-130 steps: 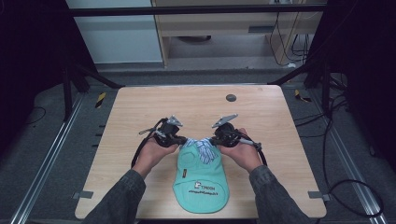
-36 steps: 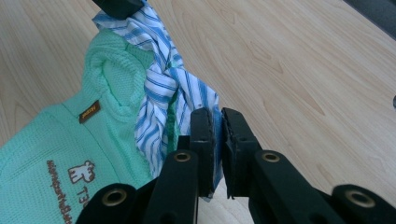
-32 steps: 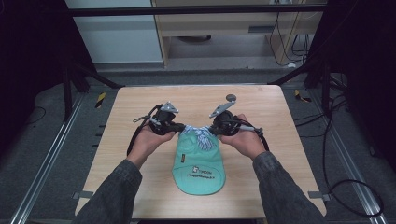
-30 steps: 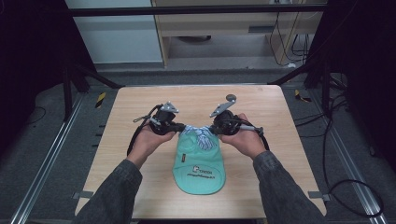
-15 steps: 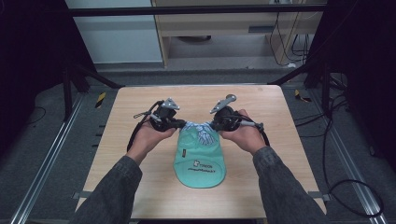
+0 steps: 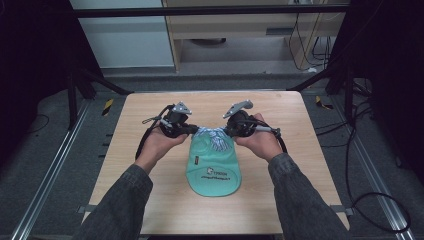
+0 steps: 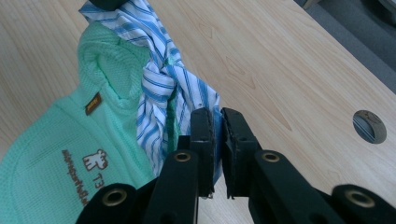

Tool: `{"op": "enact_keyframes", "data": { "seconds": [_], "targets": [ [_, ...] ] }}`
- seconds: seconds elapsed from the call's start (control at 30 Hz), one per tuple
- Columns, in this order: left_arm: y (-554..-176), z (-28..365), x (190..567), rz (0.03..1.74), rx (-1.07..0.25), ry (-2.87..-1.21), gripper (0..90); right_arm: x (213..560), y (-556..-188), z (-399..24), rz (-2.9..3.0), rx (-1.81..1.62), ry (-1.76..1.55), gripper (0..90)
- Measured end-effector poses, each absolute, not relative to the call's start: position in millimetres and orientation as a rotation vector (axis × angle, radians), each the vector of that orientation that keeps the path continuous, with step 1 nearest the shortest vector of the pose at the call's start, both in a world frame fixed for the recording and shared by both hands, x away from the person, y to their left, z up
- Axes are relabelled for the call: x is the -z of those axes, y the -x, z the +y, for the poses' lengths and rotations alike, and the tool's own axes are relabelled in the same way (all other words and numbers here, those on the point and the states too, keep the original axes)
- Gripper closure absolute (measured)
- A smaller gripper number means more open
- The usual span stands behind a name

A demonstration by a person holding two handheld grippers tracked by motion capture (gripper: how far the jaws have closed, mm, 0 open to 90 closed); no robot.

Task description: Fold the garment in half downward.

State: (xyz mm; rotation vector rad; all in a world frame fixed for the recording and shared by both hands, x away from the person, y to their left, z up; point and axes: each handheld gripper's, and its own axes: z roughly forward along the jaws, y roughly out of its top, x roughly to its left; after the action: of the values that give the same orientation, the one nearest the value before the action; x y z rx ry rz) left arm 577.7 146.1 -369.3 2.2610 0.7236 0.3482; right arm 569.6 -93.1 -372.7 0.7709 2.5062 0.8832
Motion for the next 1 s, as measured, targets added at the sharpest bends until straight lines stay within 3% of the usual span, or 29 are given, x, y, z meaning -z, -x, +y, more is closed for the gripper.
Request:
{"op": "enact_keyframes", "data": {
  "seconds": [1.0],
  "targets": [
    [-583.9, 125.4, 370.1, 0.687, -0.402, -2.277, 87.2, 378.5, -572.7, -108.4, 2.454, -0.890, -0.816, 83.5]
  ]
}}
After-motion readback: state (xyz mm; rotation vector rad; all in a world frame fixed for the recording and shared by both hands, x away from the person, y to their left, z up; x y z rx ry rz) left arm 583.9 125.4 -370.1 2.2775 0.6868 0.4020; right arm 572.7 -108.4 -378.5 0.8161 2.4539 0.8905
